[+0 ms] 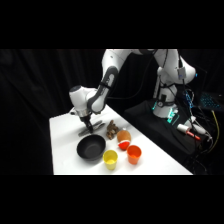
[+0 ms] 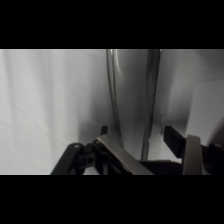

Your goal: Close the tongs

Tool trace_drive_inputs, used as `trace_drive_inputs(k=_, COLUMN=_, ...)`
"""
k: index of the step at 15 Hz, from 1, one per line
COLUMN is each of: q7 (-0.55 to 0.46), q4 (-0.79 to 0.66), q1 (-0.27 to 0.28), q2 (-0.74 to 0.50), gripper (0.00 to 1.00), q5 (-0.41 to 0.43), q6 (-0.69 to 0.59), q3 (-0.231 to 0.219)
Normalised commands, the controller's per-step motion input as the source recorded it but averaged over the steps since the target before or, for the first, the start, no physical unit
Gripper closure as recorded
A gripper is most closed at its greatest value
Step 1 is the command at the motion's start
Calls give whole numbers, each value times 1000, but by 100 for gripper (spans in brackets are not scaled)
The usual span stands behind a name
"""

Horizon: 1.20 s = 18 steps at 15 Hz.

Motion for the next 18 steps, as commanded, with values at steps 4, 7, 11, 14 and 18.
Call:
trace_drive_inputs(k=4, q7=-147, q4=-9, q1=-43, q2=-259, gripper=0, q5=95, q6=-350, q3=66)
trace_drive_inputs(k=7, q7=-126, q4=-8, q1=-34, q2=-331, gripper=0, q5=138, q6=-436, q3=47)
trace_drive_inputs(k=11, q7=-60, q4=11, q1=-18, q2=-348, gripper=0, q5=182, q6=-449, q3=30)
trace_drive_inputs(k=14, q7=45, q4=49, q1=26, q2=-362, gripper=0, q5=161, q6=-468, q3=-11)
trace_drive_inputs(k=18, q7=98, q4=28, q1=60, q2=-352, gripper=0, q5=159, q6=-390, q3=-31)
